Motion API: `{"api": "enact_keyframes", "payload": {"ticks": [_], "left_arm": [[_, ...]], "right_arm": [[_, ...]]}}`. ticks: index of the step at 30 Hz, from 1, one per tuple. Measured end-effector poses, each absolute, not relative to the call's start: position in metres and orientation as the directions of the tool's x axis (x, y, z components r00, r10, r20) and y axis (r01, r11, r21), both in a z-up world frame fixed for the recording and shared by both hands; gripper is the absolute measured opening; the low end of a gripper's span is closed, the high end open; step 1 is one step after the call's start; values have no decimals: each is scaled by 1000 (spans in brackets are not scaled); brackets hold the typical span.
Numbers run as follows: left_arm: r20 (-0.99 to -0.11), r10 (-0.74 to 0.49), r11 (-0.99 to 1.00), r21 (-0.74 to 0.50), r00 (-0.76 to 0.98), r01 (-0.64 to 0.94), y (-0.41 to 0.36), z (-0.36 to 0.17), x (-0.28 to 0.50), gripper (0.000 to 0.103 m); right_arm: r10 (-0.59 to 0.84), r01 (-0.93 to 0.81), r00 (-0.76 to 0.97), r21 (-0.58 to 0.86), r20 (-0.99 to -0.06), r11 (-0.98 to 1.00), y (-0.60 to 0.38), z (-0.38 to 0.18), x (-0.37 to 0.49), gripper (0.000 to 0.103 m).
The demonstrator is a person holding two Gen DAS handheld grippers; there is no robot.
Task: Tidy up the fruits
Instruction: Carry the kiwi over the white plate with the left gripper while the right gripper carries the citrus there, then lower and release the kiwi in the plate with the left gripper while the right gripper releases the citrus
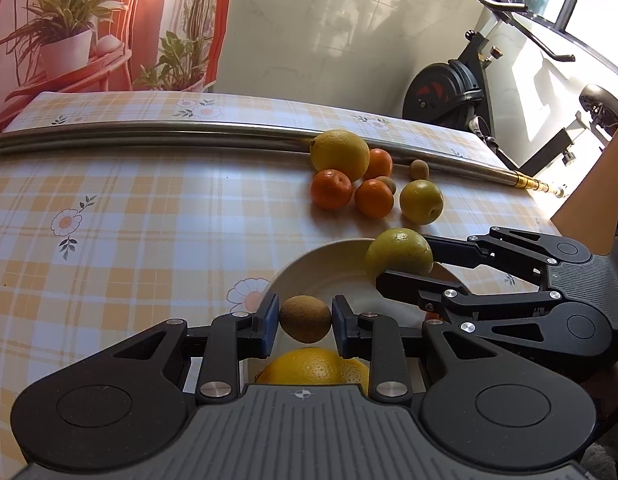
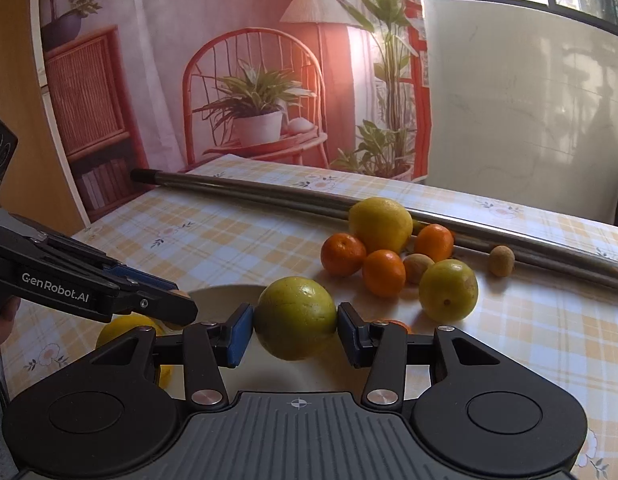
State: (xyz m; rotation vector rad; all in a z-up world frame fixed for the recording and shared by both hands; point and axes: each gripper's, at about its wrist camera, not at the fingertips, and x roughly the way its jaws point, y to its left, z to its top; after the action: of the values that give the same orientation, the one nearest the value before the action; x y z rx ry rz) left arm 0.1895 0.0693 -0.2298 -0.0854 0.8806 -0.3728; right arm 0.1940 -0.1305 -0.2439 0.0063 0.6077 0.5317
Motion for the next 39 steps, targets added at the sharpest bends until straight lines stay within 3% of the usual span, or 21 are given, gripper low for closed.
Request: {"api": "enact_keyframes", "payload": {"ticks": [15, 33, 39], "left_arm": [[-754, -372, 927, -273, 542, 256, 74, -239, 194, 30], [-744, -386, 922, -313, 545, 226, 78, -238, 194, 31], [-726, -382, 924, -315, 572, 218, 80, -229, 189, 38]], "right_arm": [[494, -544, 623, 118, -606, 831, -100, -249, 212, 42], [500, -534, 617, 143, -607, 833, -103, -252, 213, 43], [502, -525, 632, 149, -590, 838, -107, -248, 210, 43]]}}
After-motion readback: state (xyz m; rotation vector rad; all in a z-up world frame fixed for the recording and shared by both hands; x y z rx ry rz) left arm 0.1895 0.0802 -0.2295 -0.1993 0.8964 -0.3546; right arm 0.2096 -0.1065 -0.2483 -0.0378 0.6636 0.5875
